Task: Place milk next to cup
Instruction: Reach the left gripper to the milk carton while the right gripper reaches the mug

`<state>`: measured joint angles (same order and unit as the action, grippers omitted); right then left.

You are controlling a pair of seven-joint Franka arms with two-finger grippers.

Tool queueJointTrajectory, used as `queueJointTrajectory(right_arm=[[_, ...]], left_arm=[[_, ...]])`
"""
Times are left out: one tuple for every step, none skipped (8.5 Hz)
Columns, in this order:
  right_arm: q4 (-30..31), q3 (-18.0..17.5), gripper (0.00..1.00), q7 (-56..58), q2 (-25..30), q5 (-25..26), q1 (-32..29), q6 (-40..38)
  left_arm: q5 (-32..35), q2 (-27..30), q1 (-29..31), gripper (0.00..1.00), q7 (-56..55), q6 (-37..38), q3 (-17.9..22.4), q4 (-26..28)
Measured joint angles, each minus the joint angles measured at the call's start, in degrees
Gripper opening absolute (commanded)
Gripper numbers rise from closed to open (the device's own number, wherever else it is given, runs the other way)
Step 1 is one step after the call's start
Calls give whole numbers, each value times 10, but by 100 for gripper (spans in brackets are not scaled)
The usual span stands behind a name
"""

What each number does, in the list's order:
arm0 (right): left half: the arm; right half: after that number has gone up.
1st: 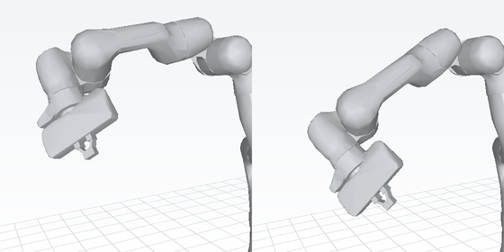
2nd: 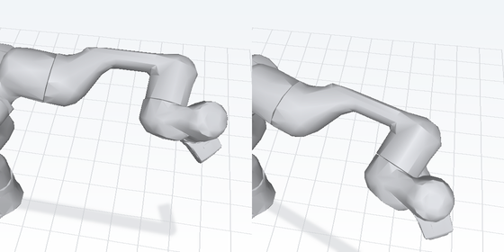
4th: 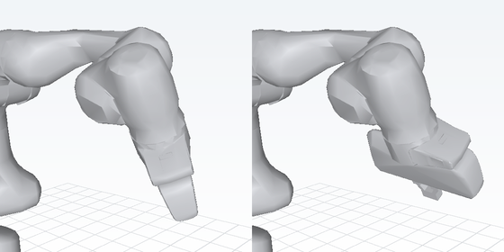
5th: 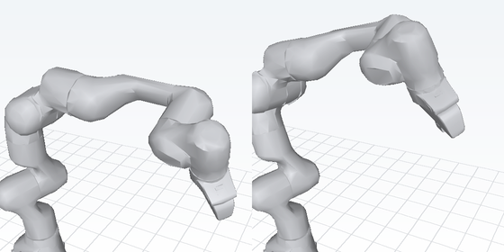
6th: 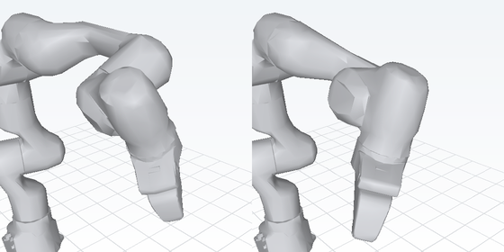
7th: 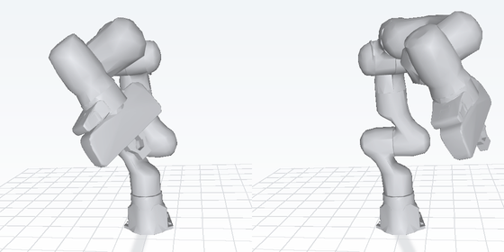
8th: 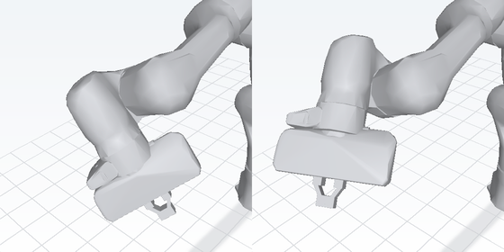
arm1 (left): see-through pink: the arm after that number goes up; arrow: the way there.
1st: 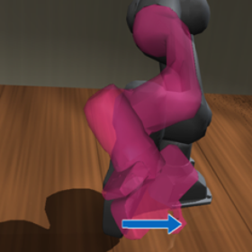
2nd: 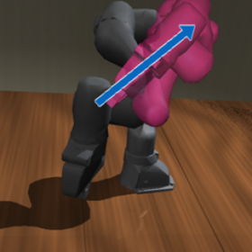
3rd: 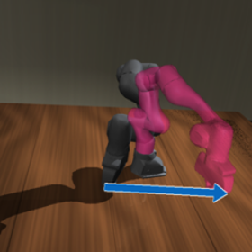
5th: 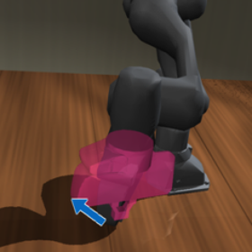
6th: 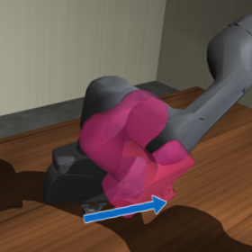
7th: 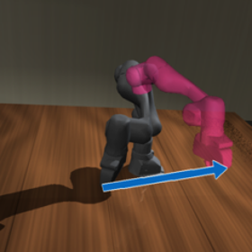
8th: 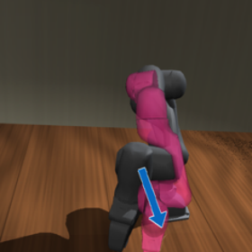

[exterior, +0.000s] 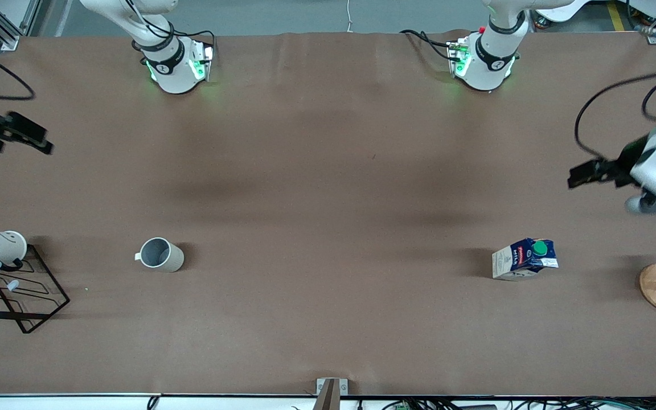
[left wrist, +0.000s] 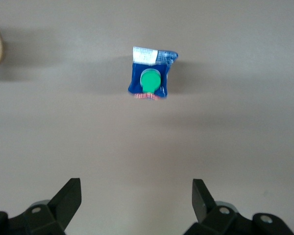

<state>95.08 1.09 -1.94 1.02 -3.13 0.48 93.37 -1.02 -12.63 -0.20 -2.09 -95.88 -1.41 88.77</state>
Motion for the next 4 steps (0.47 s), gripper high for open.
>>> queueJointTrajectory(right_arm=[[58,-1,100,-8,-6,-4,26,74],[126,-3,99,-22,-15,-4,55,168],[186,-4,97,-26,-29,-4,72,256],[231,-4,97,-38,-65,-4,81,343]], left_arm=[[0,-35,-1,100,0,-37,0,0],[3,-68,-4,100,1,-81,-1,2],[6,-91,-5,100,1,-121,-1,9],[15,-105,-5,100,2,-168,-1,30]])
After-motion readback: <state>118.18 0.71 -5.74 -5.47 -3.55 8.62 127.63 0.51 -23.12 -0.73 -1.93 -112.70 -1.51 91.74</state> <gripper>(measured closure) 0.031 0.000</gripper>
